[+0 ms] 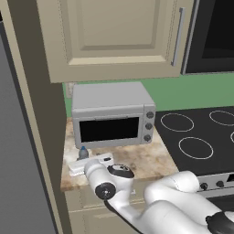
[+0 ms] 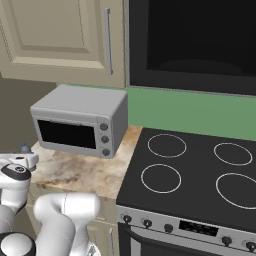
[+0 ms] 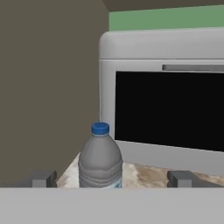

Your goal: Take the bottled waters from the counter and place them in the freezer to freeze. Close the freezer door after placing the bottles.

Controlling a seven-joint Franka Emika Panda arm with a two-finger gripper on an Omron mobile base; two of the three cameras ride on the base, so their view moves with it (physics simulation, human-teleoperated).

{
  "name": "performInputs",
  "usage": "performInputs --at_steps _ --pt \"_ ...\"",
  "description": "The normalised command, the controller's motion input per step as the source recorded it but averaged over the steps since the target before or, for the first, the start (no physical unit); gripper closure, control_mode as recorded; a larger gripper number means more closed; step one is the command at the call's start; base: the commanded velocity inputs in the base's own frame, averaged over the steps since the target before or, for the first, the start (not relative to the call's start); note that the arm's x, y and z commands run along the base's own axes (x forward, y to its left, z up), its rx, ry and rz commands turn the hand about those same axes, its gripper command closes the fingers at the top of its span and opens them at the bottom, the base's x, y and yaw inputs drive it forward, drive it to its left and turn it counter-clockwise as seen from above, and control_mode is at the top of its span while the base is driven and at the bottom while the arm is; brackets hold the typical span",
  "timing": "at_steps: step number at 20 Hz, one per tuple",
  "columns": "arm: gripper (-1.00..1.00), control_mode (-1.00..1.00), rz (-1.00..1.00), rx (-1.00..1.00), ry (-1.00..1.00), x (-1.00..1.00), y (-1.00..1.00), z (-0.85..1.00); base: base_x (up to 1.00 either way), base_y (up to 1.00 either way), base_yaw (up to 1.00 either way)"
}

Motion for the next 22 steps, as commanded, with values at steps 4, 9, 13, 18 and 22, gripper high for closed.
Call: performInputs --at_steps 4,9,13,18,22 --pt "-1.0 -1.0 0.0 0.0 0.0 0.11 0.0 -0.1 0.0 0.0 0.0" --pt "-1.0 -1.0 0.0 0.0 0.0 0.09 0.01 -0.12 0.0 0.0 0.0" --pt "-1.0 -1.0 0.0 0.0 0.0 0.08 0.05 -0.14 0.0 0.0 0.0" --pt "-1.0 -1.0 0.0 0.0 -0.04 0.17 0.17 -0.07 0.0 0.0 0.0" --pt "-1.0 -1.0 0.0 0.0 -0.04 0.16 0.13 0.0 0.0 0.0 0.0"
